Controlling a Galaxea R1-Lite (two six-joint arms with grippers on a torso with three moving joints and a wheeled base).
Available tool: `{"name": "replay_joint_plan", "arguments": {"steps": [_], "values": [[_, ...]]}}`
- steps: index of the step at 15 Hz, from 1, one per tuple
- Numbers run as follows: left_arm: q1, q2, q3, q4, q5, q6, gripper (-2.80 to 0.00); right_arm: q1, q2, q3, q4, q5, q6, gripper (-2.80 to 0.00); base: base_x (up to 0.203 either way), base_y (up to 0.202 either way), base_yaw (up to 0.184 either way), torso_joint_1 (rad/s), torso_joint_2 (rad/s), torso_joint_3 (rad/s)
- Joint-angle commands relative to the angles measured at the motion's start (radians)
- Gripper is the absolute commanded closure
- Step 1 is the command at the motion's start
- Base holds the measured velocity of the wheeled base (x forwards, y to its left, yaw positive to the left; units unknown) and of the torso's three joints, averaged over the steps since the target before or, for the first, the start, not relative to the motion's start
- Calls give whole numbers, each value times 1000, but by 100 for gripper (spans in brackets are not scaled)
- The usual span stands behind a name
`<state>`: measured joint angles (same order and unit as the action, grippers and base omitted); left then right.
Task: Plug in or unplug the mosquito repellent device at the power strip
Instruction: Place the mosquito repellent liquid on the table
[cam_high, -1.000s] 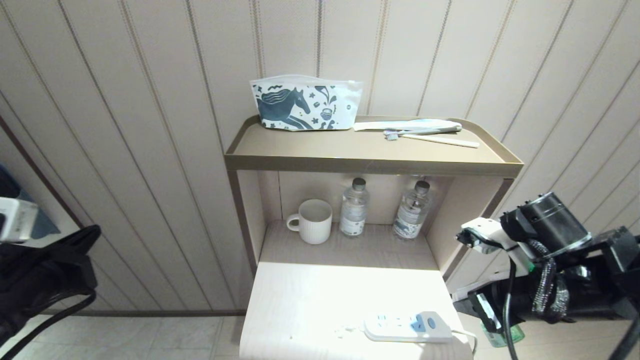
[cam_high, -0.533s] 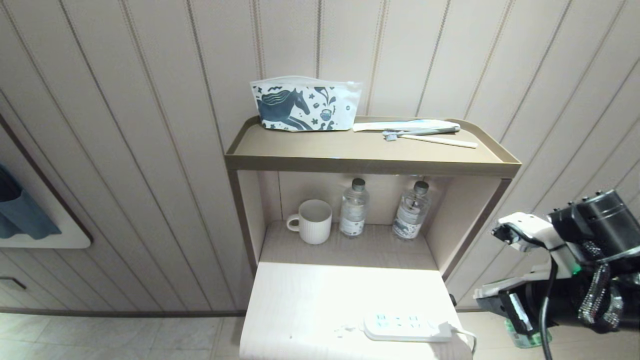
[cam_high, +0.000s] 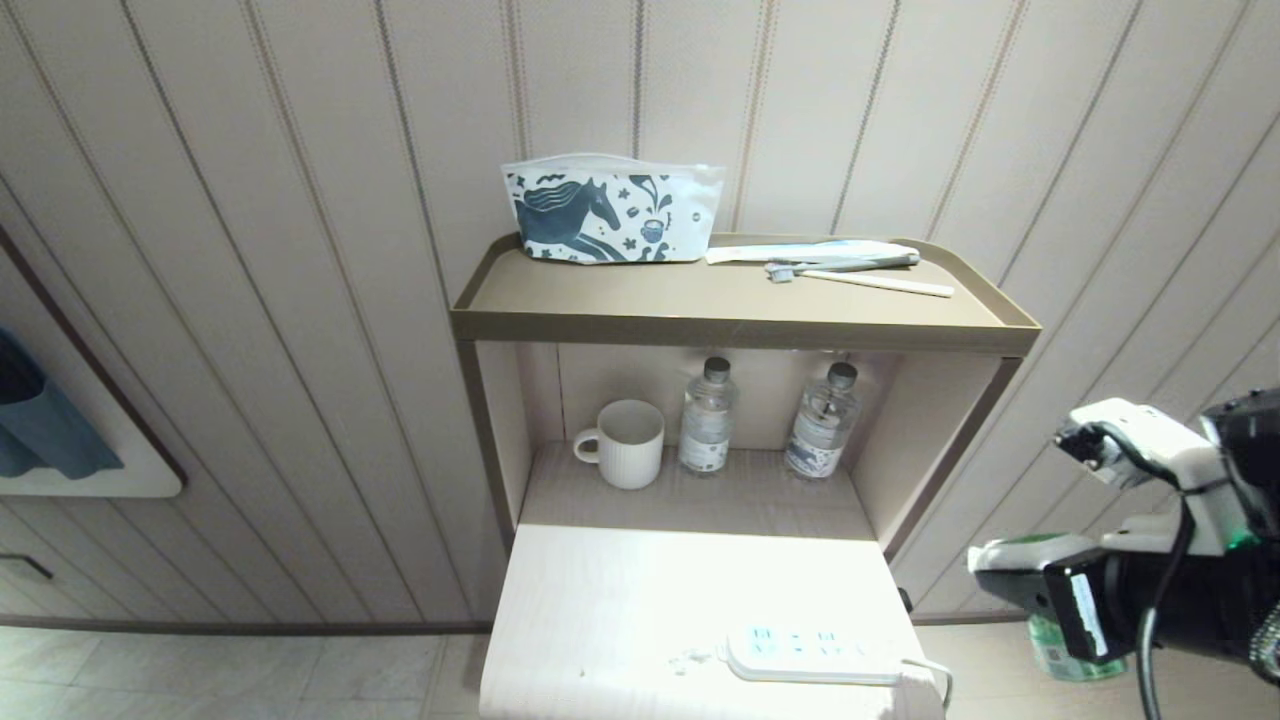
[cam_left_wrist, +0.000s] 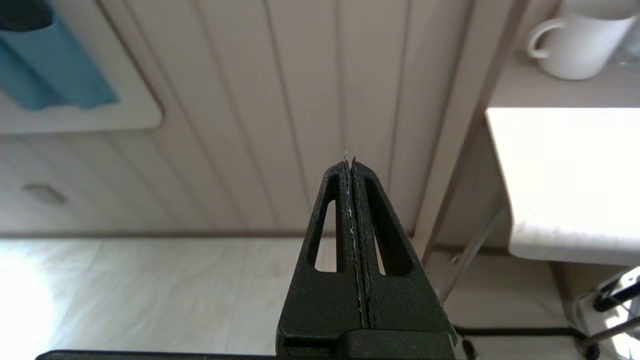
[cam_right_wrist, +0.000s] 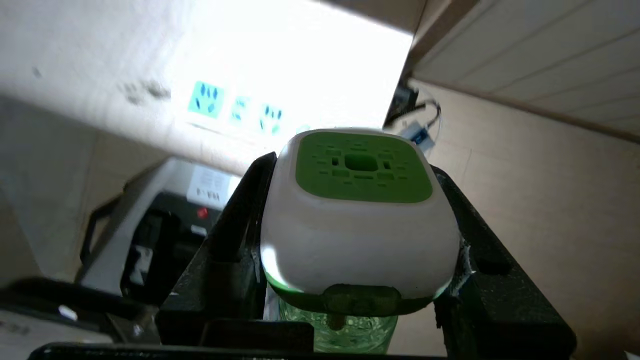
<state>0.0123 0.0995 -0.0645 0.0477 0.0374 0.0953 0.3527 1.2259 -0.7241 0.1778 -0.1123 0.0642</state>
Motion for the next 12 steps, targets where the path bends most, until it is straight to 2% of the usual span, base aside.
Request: {"name": "replay_joint_plan", "arguments": {"steps": [1, 3, 4, 6, 7, 9, 12], "values": [[-6, -97, 27, -20, -13, -17, 0, 6, -61, 44, -124, -11, 14, 0, 0, 0, 0, 0, 0, 0], [-13, -97, 62, -16, -73, -12, 0, 8, -86, 75, -187, -20, 9, 0, 0, 0, 0, 0, 0, 0], [-15, -98, 57, -11, -74, -16, 0, 9, -101, 77, -211, -20, 7, 0, 0, 0, 0, 0, 0, 0], [-15, -98, 58, -15, -68, -72, 0, 10, -114, 75, -256, -16, 2, 0, 0, 0, 0, 0, 0, 0], [-17, -97, 58, -19, -54, -80, 0, 10, -117, 67, -260, -14, -3, 0, 0, 0, 0, 0, 0, 0], [-15, -98, 60, -23, -53, -83, 0, 9, -119, 17, -253, -13, -22, 0, 0, 0, 0, 0, 0, 0], [-15, -97, 60, -23, -53, -83, 0, 2, -134, 26, -253, -13, -23, 0, 0, 0, 0, 0, 0, 0]]}}
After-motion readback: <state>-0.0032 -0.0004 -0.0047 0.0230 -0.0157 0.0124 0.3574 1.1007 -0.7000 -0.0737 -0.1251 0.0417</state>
